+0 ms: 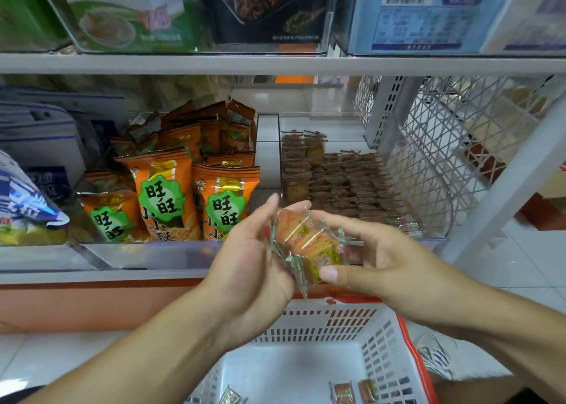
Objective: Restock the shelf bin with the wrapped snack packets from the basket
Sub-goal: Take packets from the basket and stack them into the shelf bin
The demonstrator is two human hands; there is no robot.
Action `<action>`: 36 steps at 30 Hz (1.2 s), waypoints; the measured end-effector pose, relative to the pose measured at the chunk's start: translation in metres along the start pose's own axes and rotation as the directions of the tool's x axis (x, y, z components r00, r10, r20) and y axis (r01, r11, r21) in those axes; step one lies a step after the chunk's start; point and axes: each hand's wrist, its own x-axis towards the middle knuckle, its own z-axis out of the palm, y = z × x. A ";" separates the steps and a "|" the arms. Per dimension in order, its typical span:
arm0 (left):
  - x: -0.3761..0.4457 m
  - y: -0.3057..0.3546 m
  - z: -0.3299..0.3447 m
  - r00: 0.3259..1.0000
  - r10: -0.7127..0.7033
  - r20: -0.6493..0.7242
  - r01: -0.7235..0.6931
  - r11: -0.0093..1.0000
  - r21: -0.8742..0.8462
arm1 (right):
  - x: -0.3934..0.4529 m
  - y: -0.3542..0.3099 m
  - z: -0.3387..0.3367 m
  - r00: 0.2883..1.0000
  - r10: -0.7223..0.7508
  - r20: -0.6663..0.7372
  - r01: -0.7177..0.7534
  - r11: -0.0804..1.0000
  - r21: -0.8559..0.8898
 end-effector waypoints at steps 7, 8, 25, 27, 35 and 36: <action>0.003 -0.004 -0.006 0.999 -0.036 -0.014 0.036 0.999 -0.025 | -0.005 0.002 0.005 1.000 0.016 -0.011 -0.016 1.000 -0.023; 0.003 -0.003 -0.007 0.999 -0.025 -0.033 0.024 0.999 -0.031 | -0.004 0.002 0.004 0.999 -0.004 -0.034 0.002 0.998 -0.057; 0.002 0.013 -0.009 0.914 0.390 -0.109 -0.392 0.920 0.004 | 0.003 -0.002 0.015 0.986 0.139 0.088 -0.164 0.804 0.572; 0.001 0.014 -0.009 0.913 0.391 -0.115 -0.391 0.920 0.020 | 0.004 -0.003 0.015 0.983 0.148 0.110 -0.185 0.756 0.628; 0.003 0.006 -0.009 0.917 0.381 -0.117 -0.373 0.924 0.085 | 0.005 0.001 0.023 0.990 0.030 0.141 -0.105 0.819 0.564; 0.002 0.005 -0.009 0.918 0.375 -0.129 -0.363 0.925 0.110 | 0.005 0.001 0.022 0.995 0.007 0.097 -0.053 0.878 0.476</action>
